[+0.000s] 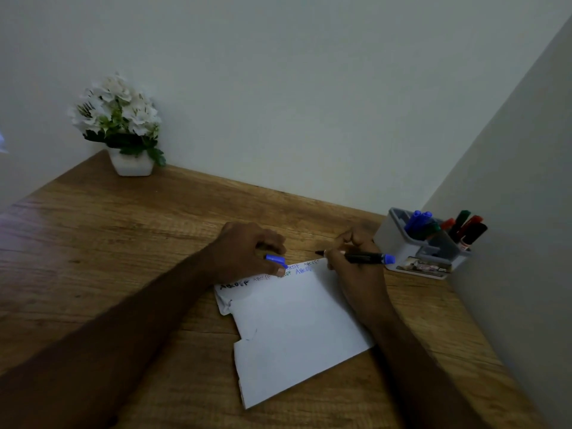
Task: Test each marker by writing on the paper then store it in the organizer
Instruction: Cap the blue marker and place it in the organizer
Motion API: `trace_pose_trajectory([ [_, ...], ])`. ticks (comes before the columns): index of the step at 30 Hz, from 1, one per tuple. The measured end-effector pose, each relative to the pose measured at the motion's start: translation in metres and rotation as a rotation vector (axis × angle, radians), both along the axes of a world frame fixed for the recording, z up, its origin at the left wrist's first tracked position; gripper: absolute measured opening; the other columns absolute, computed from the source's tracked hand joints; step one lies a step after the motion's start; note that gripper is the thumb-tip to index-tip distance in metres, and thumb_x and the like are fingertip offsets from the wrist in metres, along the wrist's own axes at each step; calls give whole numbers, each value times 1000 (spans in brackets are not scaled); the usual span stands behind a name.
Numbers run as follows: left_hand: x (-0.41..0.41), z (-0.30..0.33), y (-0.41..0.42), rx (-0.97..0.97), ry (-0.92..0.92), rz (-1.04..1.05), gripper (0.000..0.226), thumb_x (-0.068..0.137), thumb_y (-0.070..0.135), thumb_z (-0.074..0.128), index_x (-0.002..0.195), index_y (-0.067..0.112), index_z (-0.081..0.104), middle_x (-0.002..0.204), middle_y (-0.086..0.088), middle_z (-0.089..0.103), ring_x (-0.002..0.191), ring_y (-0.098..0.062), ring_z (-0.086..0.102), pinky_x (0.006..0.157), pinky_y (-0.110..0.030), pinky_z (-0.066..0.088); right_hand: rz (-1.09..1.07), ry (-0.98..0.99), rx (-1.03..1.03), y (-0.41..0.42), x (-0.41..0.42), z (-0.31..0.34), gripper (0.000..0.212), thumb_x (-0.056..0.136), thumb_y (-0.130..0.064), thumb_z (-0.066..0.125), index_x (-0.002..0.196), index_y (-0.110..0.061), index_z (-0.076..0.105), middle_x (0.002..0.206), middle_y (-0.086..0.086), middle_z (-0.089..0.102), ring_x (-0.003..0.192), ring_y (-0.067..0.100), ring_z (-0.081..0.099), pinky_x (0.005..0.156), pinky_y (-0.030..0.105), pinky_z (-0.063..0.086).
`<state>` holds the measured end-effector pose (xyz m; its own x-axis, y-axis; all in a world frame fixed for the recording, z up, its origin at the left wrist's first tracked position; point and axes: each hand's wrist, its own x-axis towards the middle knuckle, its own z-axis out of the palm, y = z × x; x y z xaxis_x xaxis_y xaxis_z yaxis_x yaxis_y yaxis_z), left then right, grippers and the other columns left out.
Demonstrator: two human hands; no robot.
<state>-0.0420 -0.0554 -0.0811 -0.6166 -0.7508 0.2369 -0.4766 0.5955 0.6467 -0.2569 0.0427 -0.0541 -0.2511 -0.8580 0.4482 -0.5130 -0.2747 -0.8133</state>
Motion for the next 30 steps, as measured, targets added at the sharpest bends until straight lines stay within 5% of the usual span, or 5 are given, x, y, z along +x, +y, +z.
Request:
trace_pose_trajectory([
  [5,0,5,7,-28,99,1,46,70,66,58,100,34,73,110,17,71,108,-3,62,103,-51,41,104,71,-26,5,5,7,16,85,-7,73,72,-12,64,73,-7,67,74,7,65,65,20,51],
  [10,-4,25,19,-39,348,-11,18,88,27,69,104,21,73,96,11,72,91,-11,66,81,-33,52,259,-310,-23,6,-3,12,16,81,-15,63,82,1,63,76,25,66,62,26,57,62,27,47],
  [17,-8,25,22,154,486,-86,28,82,-5,70,109,5,70,94,0,74,83,-10,70,71,-19,53,325,-427,-29,6,-1,8,9,83,-13,65,79,-5,63,74,24,68,58,27,51,55,30,43],
  [26,-10,29,26,144,491,-137,22,78,-5,75,99,2,71,81,10,71,72,-2,65,67,-11,47,356,-417,-34,5,3,10,10,82,-10,65,75,-3,63,69,21,67,55,25,51,51,27,42],
  [30,-11,31,28,174,531,-147,27,77,-3,76,103,4,72,91,-4,75,81,-19,72,73,-25,57,373,-357,-19,6,4,9,9,83,-3,65,77,1,62,69,22,67,56,29,49,51,29,42],
])
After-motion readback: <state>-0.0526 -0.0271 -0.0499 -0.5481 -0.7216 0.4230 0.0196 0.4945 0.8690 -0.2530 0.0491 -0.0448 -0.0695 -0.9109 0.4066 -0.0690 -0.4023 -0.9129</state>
